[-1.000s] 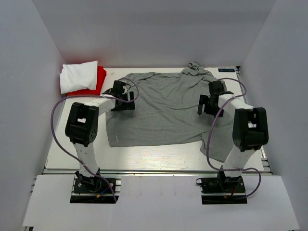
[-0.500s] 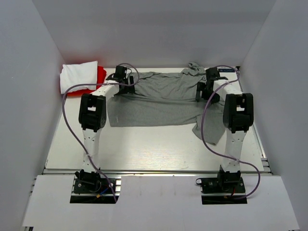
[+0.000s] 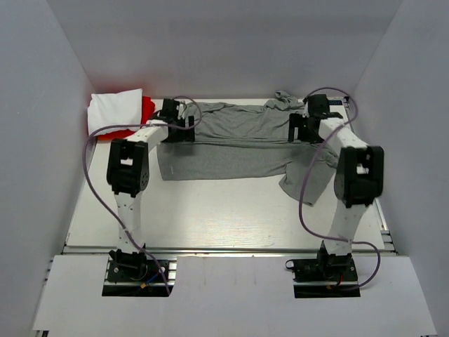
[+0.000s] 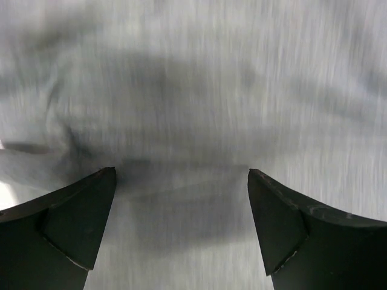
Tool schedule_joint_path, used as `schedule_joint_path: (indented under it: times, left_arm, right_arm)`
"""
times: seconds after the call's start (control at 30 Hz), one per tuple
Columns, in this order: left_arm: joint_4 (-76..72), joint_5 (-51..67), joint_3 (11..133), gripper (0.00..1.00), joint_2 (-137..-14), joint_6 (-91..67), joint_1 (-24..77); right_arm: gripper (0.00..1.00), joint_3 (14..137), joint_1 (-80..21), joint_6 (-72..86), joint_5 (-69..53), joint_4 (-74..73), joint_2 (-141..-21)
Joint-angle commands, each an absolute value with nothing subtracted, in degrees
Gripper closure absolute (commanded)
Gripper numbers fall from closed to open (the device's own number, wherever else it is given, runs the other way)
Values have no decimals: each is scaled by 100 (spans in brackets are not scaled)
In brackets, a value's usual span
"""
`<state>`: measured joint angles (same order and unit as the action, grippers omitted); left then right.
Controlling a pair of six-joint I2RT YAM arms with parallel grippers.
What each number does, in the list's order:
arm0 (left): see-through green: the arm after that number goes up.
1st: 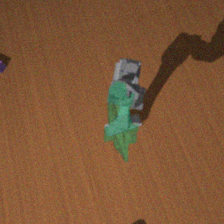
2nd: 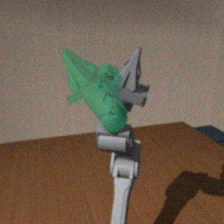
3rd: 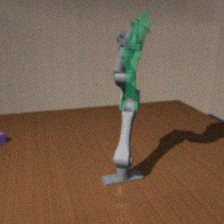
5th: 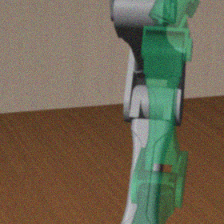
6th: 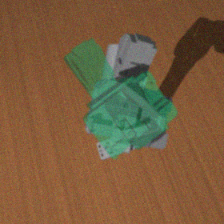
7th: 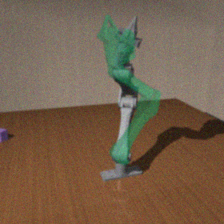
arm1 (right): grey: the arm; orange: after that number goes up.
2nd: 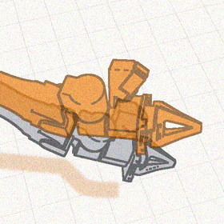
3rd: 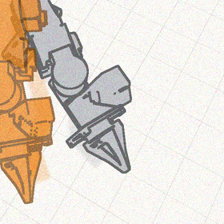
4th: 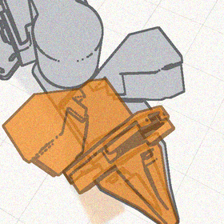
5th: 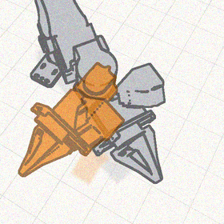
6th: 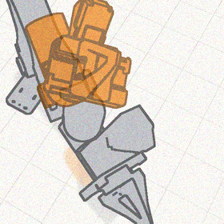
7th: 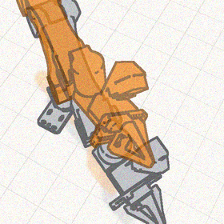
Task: Fold and stack the t-shirts
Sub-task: Flatten out the tshirt, then grap the side of the flattened tshirt closest away from the robot with both arms
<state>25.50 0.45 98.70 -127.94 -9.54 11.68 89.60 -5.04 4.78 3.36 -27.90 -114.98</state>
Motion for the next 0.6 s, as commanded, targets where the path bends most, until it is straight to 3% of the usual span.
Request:
schedule_joint_path:
  times: [0.0,0.27,0.4,0.57]
  left_arm:
    - [2479,185,8880,0,-11324,-1141,1169]
    - [2602,-833,6209,0,-8582,-2538,1169]
    - [2549,-1203,5345,0,-7877,-2855,1169]
    - [2268,-1266,4904,0,-7866,-2909,1169]
  right_arm:
    - [10,8169,-536,738,123,-2242,-9928]
    - [10,6048,-501,1907,966,-2478,-7782]
    - [10,5319,-501,2206,1151,-2523,-7111]
    - [10,4834,-483,2426,1116,-2540,-6706]
